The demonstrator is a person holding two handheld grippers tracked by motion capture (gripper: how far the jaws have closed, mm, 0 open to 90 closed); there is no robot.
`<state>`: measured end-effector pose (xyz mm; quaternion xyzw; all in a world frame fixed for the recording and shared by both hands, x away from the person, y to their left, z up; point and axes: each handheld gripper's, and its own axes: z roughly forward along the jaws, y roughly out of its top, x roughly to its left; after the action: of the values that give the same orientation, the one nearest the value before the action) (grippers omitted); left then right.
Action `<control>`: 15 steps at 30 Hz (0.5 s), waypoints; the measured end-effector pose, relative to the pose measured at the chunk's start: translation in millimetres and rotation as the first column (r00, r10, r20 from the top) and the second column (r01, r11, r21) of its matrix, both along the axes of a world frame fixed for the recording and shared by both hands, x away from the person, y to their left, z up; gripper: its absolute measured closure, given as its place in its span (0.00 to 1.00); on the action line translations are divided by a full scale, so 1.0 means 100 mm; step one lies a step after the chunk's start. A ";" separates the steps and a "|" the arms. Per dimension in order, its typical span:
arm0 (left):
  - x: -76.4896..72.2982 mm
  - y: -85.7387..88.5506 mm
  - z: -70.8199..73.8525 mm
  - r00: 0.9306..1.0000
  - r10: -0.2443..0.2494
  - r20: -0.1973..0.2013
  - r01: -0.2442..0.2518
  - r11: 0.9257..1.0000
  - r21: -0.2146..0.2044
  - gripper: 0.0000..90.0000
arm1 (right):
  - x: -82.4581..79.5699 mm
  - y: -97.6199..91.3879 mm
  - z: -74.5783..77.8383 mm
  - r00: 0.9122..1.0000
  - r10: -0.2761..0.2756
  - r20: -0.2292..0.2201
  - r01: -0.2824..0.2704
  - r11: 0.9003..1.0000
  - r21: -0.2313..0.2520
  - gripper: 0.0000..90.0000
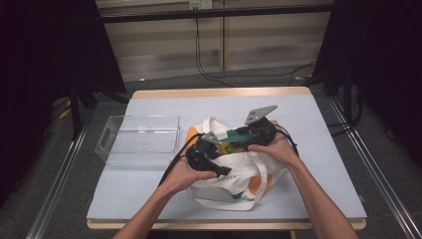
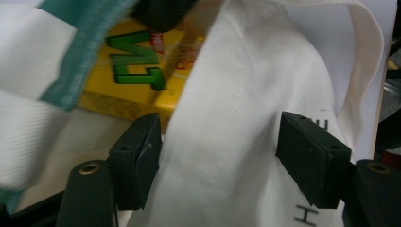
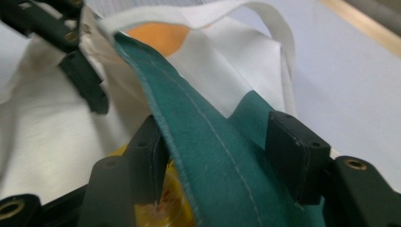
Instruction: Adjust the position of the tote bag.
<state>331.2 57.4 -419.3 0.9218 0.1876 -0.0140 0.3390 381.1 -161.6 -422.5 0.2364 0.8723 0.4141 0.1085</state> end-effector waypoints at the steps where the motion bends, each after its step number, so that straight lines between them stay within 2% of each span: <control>1: -0.03 -0.03 -0.01 1.000 -0.014 0.005 0.014 1.000 0.002 0.36 | 0.04 0.02 -0.02 1.000 0.002 -0.010 -0.002 1.000 -0.009 0.48; 2: -0.07 -0.04 -0.02 0.999 -0.037 0.018 0.037 0.999 -0.008 0.43 | 0.08 0.05 -0.04 0.999 0.008 -0.034 -0.008 1.000 -0.011 0.51; 3: -0.11 -0.05 -0.03 0.997 -0.071 0.011 0.071 0.997 -0.011 0.52 | 0.11 0.08 -0.05 0.999 0.007 -0.043 -0.008 1.000 -0.019 0.59; 5: -0.20 -0.06 -0.05 0.996 -0.089 0.020 0.089 0.996 -0.014 0.69 | 0.18 0.13 -0.09 0.998 0.009 -0.056 -0.011 0.999 -0.042 0.72; 6: -0.25 -0.07 -0.07 0.994 -0.101 0.033 0.101 0.995 -0.014 0.75 | 0.21 0.15 -0.11 0.998 0.005 -0.064 -0.008 0.999 -0.046 0.77; 8: -0.35 -0.09 -0.08 0.990 -0.128 0.053 0.129 0.992 -0.001 0.81 | 0.29 0.14 -0.11 0.997 -0.009 -0.078 0.006 0.999 -0.038 0.86; 11: -0.50 -0.12 -0.08 0.980 -0.185 0.074 0.184 0.983 0.021 0.85 | 0.41 0.13 -0.10 0.995 -0.020 -0.094 0.017 0.999 -0.035 0.96; 12: -0.55 -0.13 -0.08 0.974 -0.218 0.057 0.216 0.976 0.038 0.85 | 0.45 0.12 -0.09 0.994 -0.024 -0.102 0.021 0.999 -0.029 0.97; 13: -0.61 -0.14 -0.10 0.976 -0.205 0.076 0.203 0.979 0.033 0.85 | 0.50 0.12 -0.08 0.994 -0.039 -0.102 0.037 0.999 -0.025 0.97; 14: -0.66 -0.15 -0.11 0.970 -0.232 0.073 0.229 0.972 0.047 0.86 | 0.54 0.11 -0.06 0.993 -0.050 -0.107 0.049 0.999 -0.016 0.97; 15: -0.71 -0.16 -0.13 0.967 -0.242 0.075 0.238 0.969 0.061 0.86 | 0.60 0.10 -0.05 0.992 -0.070 -0.107 0.070 0.998 -0.009 0.97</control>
<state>260.4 41.7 -431.9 0.9459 0.0609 -0.0125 0.3183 441.3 -151.7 -427.4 0.2886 0.8690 0.3945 0.0764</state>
